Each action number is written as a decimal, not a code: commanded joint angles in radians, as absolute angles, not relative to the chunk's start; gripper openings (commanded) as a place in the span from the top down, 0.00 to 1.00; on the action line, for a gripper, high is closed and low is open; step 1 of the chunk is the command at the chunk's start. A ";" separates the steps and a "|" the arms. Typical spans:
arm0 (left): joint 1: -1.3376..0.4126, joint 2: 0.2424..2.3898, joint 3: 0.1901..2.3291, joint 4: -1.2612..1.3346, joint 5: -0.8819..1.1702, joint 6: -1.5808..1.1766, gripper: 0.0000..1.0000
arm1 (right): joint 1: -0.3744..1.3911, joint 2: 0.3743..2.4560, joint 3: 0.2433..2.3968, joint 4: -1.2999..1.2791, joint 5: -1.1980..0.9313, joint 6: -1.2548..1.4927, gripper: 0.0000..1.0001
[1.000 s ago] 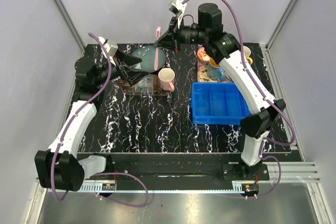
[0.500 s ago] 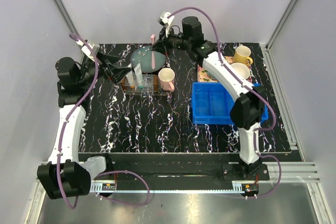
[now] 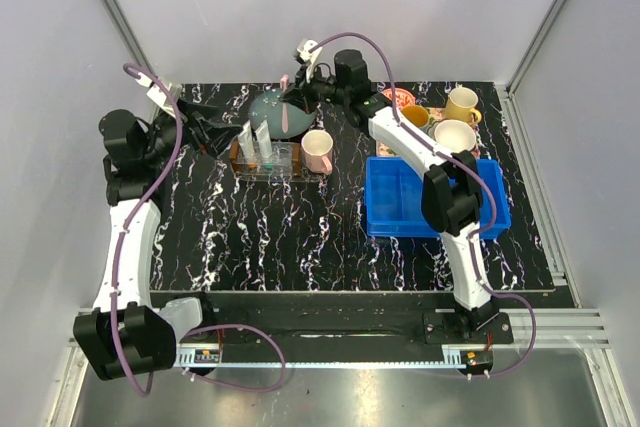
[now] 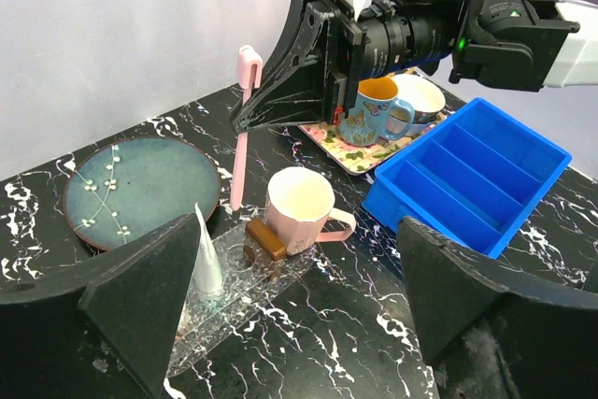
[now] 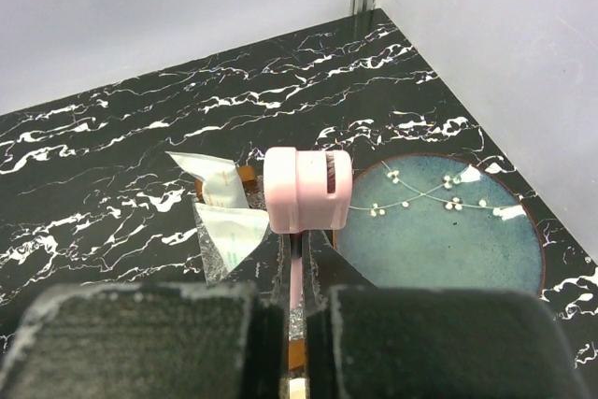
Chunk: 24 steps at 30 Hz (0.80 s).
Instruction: Prepare toiletry sets of a toothbrush and toothpaste on the tray
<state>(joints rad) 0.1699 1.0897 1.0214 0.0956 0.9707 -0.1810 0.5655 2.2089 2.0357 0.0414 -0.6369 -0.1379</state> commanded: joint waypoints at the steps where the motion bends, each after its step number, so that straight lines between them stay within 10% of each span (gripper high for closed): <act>1: 0.184 1.095 1.049 0.130 0.983 -0.178 0.09 | 0.581 2.227 2.045 0.129 -0.618 -0.156 1.00; 24: 0.193 1.104 1.023 0.156 0.997 -0.196 0.10 | 0.624 2.227 1.956 0.121 -0.623 -0.166 1.00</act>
<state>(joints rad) 0.1844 1.1099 1.0210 0.1017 0.9764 -0.1879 0.6178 2.2410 1.9633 0.0708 -0.6361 -0.1425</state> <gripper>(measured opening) 0.904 0.025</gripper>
